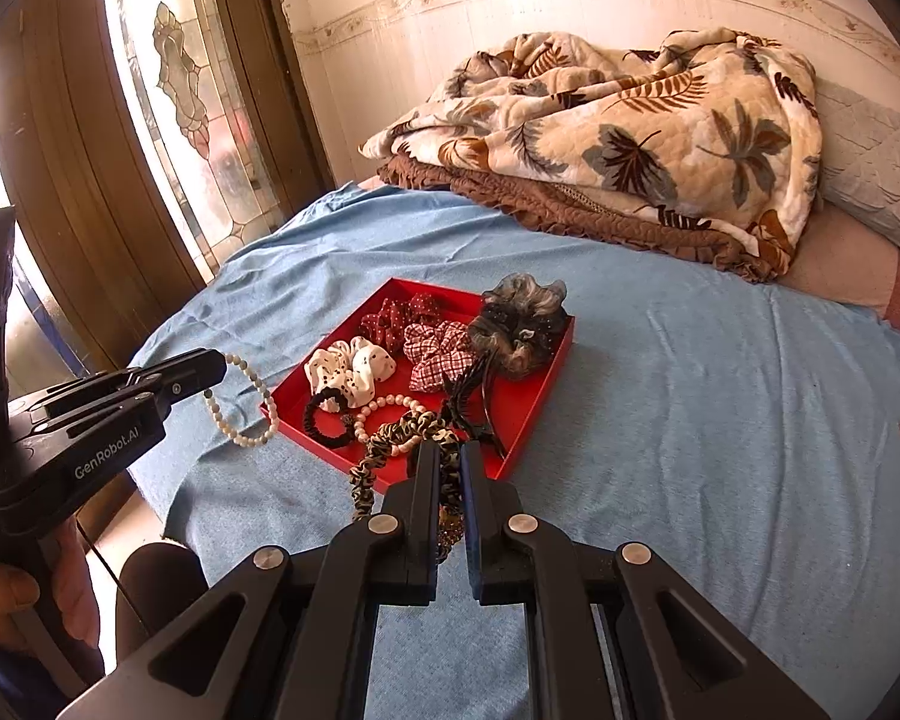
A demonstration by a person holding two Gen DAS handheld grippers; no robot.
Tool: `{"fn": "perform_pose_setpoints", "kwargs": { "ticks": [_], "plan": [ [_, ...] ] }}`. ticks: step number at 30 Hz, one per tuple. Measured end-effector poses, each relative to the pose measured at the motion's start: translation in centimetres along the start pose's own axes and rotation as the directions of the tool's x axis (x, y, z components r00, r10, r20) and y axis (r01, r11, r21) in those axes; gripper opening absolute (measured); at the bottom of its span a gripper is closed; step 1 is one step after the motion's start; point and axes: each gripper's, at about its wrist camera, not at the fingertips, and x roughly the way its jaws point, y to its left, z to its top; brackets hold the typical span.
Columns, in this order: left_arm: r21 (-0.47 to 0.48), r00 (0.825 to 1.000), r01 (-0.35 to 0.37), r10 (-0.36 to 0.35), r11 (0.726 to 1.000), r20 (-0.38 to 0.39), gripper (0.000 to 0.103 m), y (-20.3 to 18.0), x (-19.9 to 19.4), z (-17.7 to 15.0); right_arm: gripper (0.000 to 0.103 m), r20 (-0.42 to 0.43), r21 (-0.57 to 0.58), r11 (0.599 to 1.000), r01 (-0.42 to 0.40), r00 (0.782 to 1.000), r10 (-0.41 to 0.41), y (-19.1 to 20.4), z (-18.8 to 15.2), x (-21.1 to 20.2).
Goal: Organize jewelry
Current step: 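Lower both bracelets into the red tray and open both tools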
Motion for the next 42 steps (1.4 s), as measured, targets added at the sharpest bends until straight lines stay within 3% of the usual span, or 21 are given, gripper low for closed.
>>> {"fn": "perform_pose_setpoints", "kwargs": {
  "ticks": [6,13,20,24,27,32,37,42],
  "plan": [
    [-0.046,0.997,0.065,-0.067,0.997,-0.034,0.005,1.5,2.4,1.1,0.008,-0.014,0.000,1.000,0.020,1.000,-0.020,-1.0,0.7,2.0],
    [-0.155,0.980,0.169,-0.182,0.973,-0.075,0.005,3.4,5.8,3.5,0.008,-0.026,0.067,0.996,0.057,0.998,-0.056,-4.5,2.4,4.9],
    [-0.243,0.946,0.274,-0.307,0.930,-0.108,0.005,3.4,10.4,5.0,0.008,-0.067,0.082,0.997,0.009,0.998,-0.003,-4.9,3.1,8.5],
    [-0.254,0.929,0.287,-0.333,0.924,-0.160,0.005,2.6,13.8,5.0,0.008,-0.100,0.076,0.996,-0.047,0.993,0.055,-4.0,2.4,10.4],
    [-0.238,0.924,0.272,-0.322,0.932,-0.204,0.005,1.8,16.2,4.8,0.008,-0.132,0.069,0.995,-0.073,0.988,0.082,-3.3,1.8,11.9],
    [-0.181,0.936,0.217,-0.258,0.959,-0.241,0.005,1.1,19.3,5.6,0.008,-0.180,0.056,0.995,-0.082,0.979,0.091,-2.8,1.0,14.2],
    [-0.124,0.954,0.143,-0.170,0.982,-0.246,0.005,1.2,21.2,6.3,0.008,-0.200,0.056,0.997,-0.055,0.978,0.065,-3.2,0.8,15.9],
    [-0.099,0.957,0.112,-0.135,0.989,-0.258,0.005,1.1,22.8,6.5,0.008,-0.194,0.033,0.999,-0.020,0.981,0.026,-3.4,1.1,16.7]
  ]
}}
